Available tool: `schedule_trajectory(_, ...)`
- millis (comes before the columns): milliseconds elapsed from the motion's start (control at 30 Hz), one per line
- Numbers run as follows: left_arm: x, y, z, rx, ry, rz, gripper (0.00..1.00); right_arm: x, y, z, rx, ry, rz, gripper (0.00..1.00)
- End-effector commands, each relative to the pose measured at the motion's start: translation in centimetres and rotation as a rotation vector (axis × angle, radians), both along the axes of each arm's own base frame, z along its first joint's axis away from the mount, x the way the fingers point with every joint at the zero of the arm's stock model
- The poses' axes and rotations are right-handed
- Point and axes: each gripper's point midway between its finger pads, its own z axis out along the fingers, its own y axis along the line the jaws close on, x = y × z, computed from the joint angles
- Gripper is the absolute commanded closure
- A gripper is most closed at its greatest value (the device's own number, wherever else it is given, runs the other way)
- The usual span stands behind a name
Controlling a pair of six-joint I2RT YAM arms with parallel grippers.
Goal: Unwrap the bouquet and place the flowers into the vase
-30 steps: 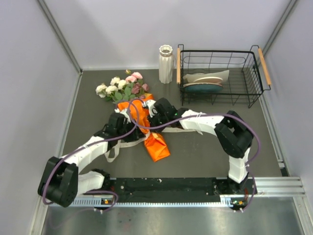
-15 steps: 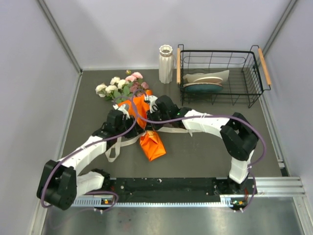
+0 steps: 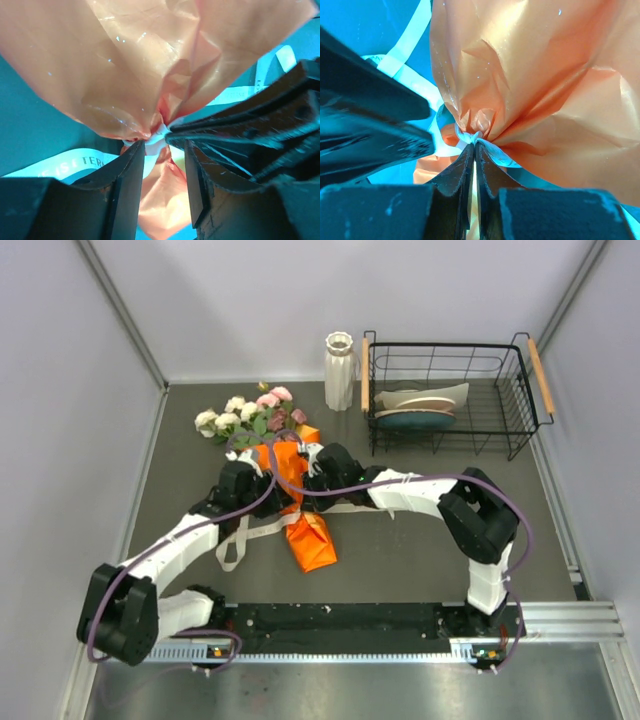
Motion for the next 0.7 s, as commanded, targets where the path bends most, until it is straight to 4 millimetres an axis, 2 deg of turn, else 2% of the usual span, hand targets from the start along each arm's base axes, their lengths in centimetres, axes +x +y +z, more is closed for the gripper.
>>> schedule_trajectory(0,0.4,0.8,3.8,0.025,-0.136,-0.008,0.54,0.1,0.6,0.1,0.006,-0.027,-0.005,0.89)
schedule_trajectory(67,0.1,0.7,4.4,0.011,-0.158,-0.018,0.51,0.2,0.6,0.2,0.004,-0.034,0.003,0.83)
schedule_trajectory(133,1.1,-0.2,5.4,-0.044,-0.231,-0.036,0.52,0.3,0.6,0.1,-0.002,-0.039,0.01,0.83)
schedule_trajectory(233,2.3,-1.5,4.4,-0.076,-0.171,-0.061,0.67,0.4,0.7,0.1,-0.012,-0.044,0.023,0.87)
schedule_trajectory(267,3.2,-2.1,3.6,-0.07,-0.127,-0.073,0.76,0.6,0.8,0.3,-0.014,-0.05,0.021,0.86)
schedule_trajectory(333,4.0,-2.8,2.8,-0.069,-0.083,-0.09,0.85,0.8,0.7,0.4,-0.02,-0.062,0.025,0.83)
schedule_trajectory(367,4.8,-3.1,2.0,-0.065,-0.057,-0.087,0.89,0.8,0.7,0.4,-0.023,-0.065,0.025,0.76)
schedule_trajectory(500,5.9,-2.7,0.4,-0.031,-0.043,-0.047,0.9,0.8,0.8,0.2,-0.033,-0.066,0.039,0.73)
schedule_trajectory(600,5.6,-1.9,-1.2,0.011,-0.012,-0.022,0.93,1.0,1.0,0.1,-0.037,-0.073,0.04,0.75)
schedule_trajectory(667,5.2,-1.4,-1.8,0.025,0.001,-0.007,0.95,1.3,1.2,-0.1,-0.042,-0.08,0.035,0.88)
